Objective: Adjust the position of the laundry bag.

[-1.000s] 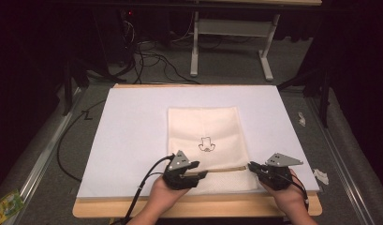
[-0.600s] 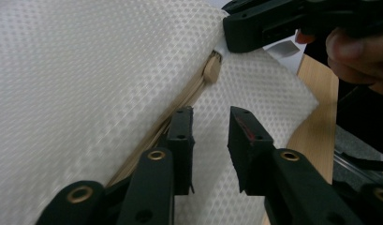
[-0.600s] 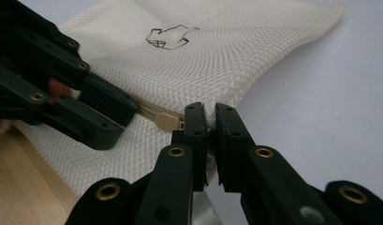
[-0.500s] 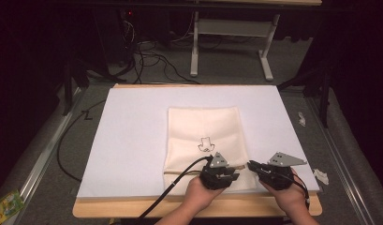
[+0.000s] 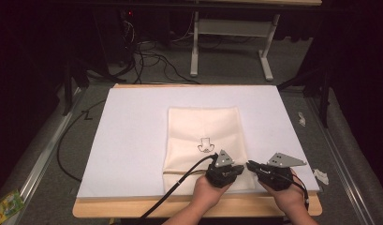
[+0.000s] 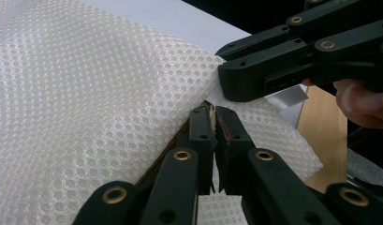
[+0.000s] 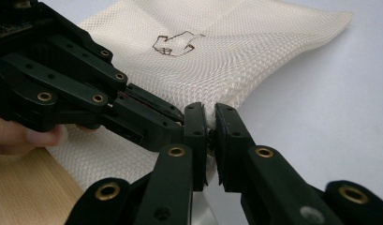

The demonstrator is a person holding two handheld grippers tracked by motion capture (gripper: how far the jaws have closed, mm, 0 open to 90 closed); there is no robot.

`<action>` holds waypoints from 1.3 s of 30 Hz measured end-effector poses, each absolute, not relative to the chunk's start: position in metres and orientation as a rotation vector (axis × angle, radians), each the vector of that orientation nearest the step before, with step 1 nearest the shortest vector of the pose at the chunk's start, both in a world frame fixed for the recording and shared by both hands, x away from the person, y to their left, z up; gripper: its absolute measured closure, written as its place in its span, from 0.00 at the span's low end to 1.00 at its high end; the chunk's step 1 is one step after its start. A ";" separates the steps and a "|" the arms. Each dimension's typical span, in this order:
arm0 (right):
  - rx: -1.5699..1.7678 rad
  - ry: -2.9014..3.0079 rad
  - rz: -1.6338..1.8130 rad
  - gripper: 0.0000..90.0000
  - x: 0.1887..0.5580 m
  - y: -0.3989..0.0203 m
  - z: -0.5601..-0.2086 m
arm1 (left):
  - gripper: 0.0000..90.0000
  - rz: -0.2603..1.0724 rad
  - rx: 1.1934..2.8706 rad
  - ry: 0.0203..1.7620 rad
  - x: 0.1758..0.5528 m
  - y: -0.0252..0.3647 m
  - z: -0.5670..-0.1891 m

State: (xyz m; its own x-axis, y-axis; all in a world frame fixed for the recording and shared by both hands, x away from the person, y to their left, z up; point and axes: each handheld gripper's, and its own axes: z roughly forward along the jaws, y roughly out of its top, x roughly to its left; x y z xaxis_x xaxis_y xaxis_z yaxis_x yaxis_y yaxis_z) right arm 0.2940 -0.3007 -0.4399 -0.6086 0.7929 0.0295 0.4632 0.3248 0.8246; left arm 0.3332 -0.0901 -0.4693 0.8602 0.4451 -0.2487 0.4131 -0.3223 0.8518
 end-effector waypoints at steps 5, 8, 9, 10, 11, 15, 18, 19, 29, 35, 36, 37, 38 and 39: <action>1.088 2.225 1.159 0.95 0.293 -0.297 -0.440 | 0.97 0.050 1.958 0.642 0.330 -0.085 -0.469; 1.084 2.230 1.161 0.95 0.292 -0.294 -0.439 | 0.97 0.045 1.959 0.660 0.330 -0.080 -0.469; 1.078 2.215 1.143 0.95 0.292 -0.294 -0.439 | 0.97 0.045 1.963 0.662 0.330 -0.078 -0.469; 1.083 2.208 1.139 0.95 0.291 -0.294 -0.438 | 0.97 0.040 1.964 0.667 0.332 -0.075 -0.470; 1.090 2.204 1.134 0.95 0.292 -0.295 -0.437 | 0.97 0.036 1.965 0.679 0.333 -0.072 -0.470; 1.125 2.177 1.142 0.95 0.294 -0.303 -0.438 | 0.97 0.062 2.011 0.690 0.336 -0.055 -0.468; 1.123 2.196 1.165 0.95 0.293 -0.302 -0.438 | 0.97 0.080 2.051 0.649 0.332 -0.044 -0.462; 1.097 2.201 1.151 0.95 0.292 -0.299 -0.438 | 0.97 0.081 2.062 0.644 0.331 -0.041 -0.460; 1.203 2.116 1.124 0.96 0.296 -0.317 -0.437 | 0.97 0.063 2.070 0.810 0.342 0.024 -0.468; 1.241 2.097 1.130 0.96 0.300 -0.327 -0.437 | 0.97 0.095 2.075 0.891 0.339 0.076 -0.464; 1.248 2.091 1.112 0.96 0.301 -0.328 -0.439 | 0.97 0.108 2.077 0.912 0.339 0.085 -0.465; 1.245 2.090 1.103 0.96 0.302 -0.329 -0.439 | 0.97 0.110 2.076 0.930 0.339 0.093 -0.466; 1.245 2.090 1.103 0.96 0.302 -0.329 -0.439 | 0.97 0.120 2.074 0.958 0.339 0.104 -0.469; 1.249 2.080 1.089 0.96 0.303 -0.332 -0.439 | 0.97 0.133 2.061 0.980 0.338 0.118 -0.473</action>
